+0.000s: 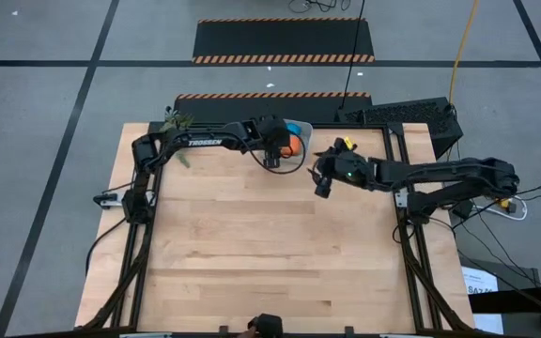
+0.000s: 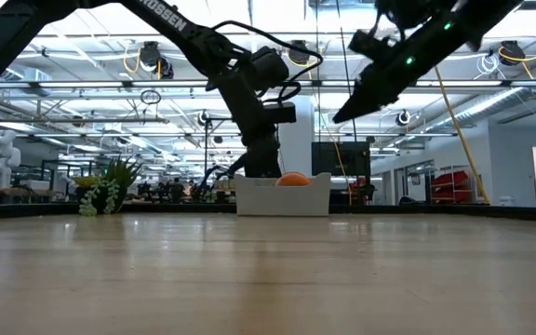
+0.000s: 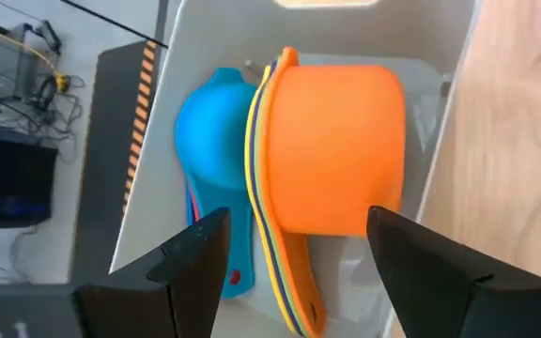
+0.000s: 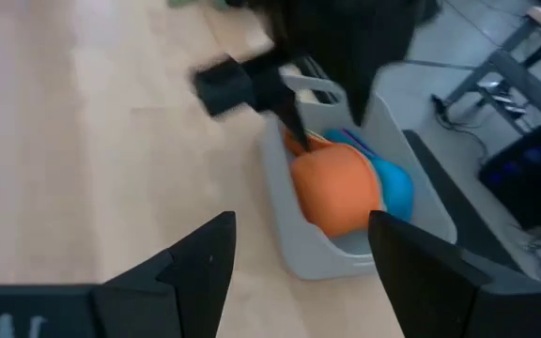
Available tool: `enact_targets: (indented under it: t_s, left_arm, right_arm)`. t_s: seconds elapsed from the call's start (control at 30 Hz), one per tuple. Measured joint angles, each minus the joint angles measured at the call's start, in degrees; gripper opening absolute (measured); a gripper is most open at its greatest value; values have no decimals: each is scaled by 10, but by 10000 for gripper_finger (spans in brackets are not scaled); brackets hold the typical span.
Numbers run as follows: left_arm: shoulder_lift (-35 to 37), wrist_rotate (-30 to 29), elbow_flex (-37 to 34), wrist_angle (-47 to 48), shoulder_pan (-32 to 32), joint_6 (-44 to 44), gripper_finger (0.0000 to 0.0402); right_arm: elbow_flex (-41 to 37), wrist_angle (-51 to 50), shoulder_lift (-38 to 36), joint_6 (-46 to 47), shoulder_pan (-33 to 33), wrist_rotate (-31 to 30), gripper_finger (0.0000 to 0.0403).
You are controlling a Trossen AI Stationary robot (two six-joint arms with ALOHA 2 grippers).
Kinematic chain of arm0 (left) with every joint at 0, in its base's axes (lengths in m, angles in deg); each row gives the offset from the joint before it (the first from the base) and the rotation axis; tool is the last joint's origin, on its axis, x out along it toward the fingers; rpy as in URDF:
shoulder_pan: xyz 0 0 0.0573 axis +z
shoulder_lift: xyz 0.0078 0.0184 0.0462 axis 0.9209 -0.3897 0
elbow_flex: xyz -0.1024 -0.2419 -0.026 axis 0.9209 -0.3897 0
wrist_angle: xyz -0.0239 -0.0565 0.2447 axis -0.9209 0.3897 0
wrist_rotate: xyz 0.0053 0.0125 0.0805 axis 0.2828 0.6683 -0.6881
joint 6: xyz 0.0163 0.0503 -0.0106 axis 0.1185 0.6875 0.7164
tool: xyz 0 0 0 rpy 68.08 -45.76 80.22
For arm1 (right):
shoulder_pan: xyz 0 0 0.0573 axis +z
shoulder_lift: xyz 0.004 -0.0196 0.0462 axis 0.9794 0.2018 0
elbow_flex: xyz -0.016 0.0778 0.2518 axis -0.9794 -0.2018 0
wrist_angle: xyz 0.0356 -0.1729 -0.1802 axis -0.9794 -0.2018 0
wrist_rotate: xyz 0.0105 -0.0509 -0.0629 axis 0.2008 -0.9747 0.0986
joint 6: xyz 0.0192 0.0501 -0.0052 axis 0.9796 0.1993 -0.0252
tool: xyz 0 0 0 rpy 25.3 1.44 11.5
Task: Nest measuring cups in basket
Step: Put the stack of measuring cups into the gray bin
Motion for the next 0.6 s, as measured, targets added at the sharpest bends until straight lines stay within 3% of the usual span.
enact_targets:
  t_s: [0.23, 0.3, 0.47, 0.6]
  left_arm:
    - [10, 38, 0, -13, 28, -16, 253]
    - [10, 38, 0, -12, 36, -8, 253]
    - [12, 53, 0, -8, 42, 10, 253]
    - [16, 82, 0, -18, 42, 14, 253]
  right_arm:
    - [0, 96, 46, -17, -86, 103, 247]
    - [3, 99, 56, -11, -104, 108, 247]
    - [42, 28, 88, -2, -138, 125, 247]
    - [81, -18, 127, -22, -172, 173, 247]
